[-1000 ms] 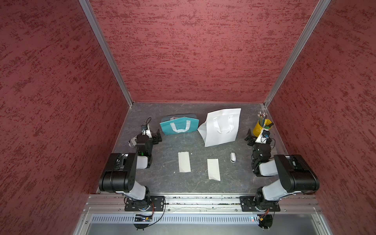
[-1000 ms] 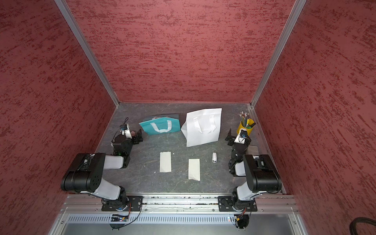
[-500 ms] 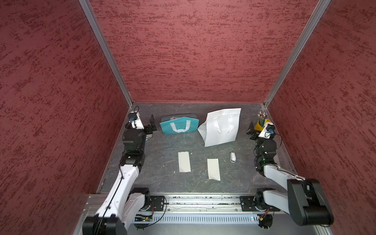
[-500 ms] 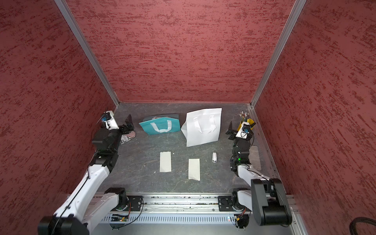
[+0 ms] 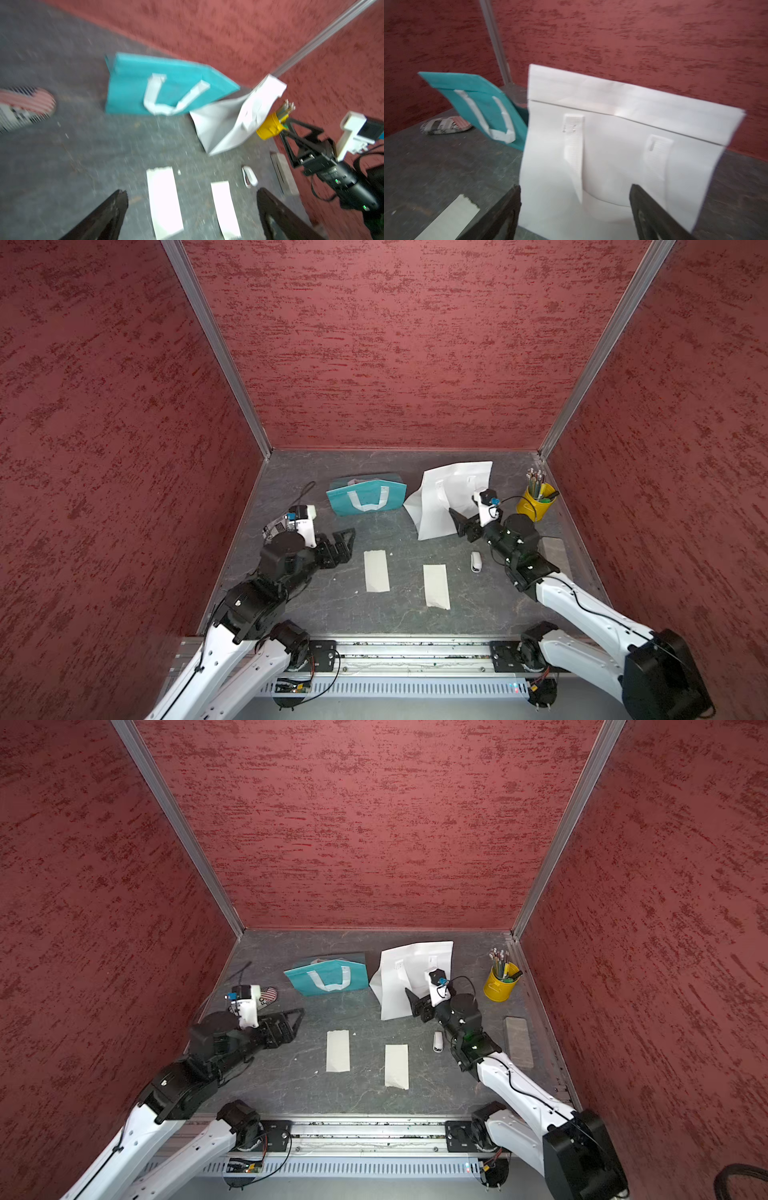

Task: Staple the receipts to the bags
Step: Pick up the receipt from the center of the board.

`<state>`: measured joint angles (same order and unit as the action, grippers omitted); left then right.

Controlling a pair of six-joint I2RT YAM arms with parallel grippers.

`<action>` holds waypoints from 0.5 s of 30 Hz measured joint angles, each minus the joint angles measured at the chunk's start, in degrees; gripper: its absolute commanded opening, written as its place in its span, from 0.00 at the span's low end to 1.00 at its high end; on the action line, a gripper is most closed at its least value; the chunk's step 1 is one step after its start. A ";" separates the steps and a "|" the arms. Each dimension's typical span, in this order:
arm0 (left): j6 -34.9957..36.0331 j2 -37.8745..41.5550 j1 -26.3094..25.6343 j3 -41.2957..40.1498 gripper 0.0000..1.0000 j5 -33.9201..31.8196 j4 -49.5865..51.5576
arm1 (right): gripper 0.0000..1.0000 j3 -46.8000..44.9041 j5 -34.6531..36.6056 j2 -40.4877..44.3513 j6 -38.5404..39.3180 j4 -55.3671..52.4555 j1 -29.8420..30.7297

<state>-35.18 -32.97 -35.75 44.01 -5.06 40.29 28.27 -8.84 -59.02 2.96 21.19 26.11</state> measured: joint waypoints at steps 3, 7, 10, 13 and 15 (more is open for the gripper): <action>-8.26 -2.58 -10.78 -2.95 0.97 -2.58 3.43 | 0.38 0.17 -3.17 -0.57 0.46 -2.29 4.55; -18.14 -7.58 -18.08 -6.75 0.97 -1.51 5.09 | 0.16 0.20 -5.90 -3.23 0.13 -3.52 8.59; -25.20 -11.47 -19.43 -9.64 0.97 1.14 5.14 | 0.15 0.20 -6.99 -6.14 -0.17 -4.20 10.05; -30.97 -12.76 -19.43 -12.92 0.92 3.61 4.68 | 0.18 0.20 -7.48 -7.63 -0.59 -4.28 10.51; -33.79 -12.35 -18.36 -15.72 0.88 5.70 2.38 | 0.21 0.20 -7.61 -7.98 -0.79 -4.00 10.56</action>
<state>-68.97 -45.32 -54.11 28.29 0.64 42.68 28.47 -16.45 -67.00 2.17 17.19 36.67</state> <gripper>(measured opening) 0.908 0.184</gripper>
